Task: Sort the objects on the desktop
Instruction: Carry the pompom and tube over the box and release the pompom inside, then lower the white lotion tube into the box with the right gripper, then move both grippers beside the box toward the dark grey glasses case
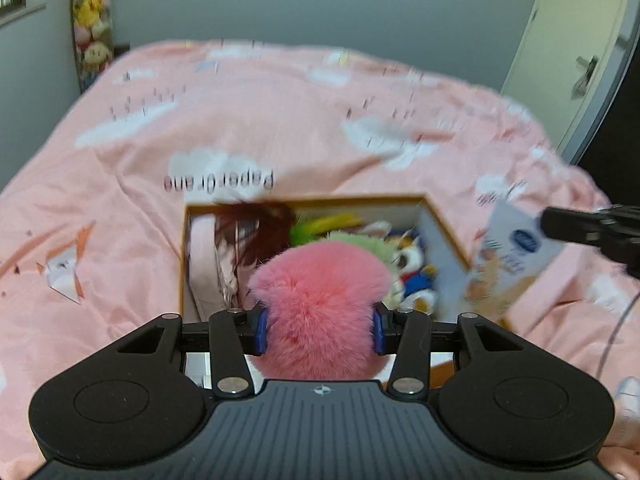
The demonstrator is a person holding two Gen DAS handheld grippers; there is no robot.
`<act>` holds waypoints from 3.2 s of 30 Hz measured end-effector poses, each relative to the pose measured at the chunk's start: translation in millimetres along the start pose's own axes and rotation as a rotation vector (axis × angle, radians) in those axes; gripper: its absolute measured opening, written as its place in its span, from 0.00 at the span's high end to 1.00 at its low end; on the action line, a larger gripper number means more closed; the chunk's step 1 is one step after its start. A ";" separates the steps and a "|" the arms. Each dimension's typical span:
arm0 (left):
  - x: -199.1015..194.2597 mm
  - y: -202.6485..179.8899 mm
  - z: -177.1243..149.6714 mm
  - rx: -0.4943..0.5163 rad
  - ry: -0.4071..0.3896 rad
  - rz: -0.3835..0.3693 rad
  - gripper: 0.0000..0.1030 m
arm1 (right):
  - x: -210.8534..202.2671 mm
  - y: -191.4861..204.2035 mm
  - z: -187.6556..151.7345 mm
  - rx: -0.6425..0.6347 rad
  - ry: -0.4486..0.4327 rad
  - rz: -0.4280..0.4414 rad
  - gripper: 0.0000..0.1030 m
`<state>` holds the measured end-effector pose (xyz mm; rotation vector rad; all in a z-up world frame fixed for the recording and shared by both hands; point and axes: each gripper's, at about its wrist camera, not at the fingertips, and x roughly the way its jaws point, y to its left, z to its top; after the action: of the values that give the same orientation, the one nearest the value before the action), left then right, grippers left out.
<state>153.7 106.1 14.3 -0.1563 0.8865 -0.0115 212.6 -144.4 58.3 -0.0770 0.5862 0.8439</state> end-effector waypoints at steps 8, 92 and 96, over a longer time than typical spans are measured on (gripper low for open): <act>70.9 10.9 2.0 0.020 0.133 0.028 0.50 | 38.8 -19.5 -9.8 0.036 0.067 0.021 1.00; -55.7 38.3 -49.4 -0.102 -0.116 0.173 0.59 | 127.4 77.3 0.6 -0.123 0.194 0.348 0.71; -67.7 19.7 -63.2 -0.055 -0.136 0.190 0.58 | 91.5 70.9 -10.4 -0.096 0.178 0.350 0.69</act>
<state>60.9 122.3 24.4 -0.1222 0.7635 0.1985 203.9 -37.4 13.6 -0.1409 0.7381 1.2138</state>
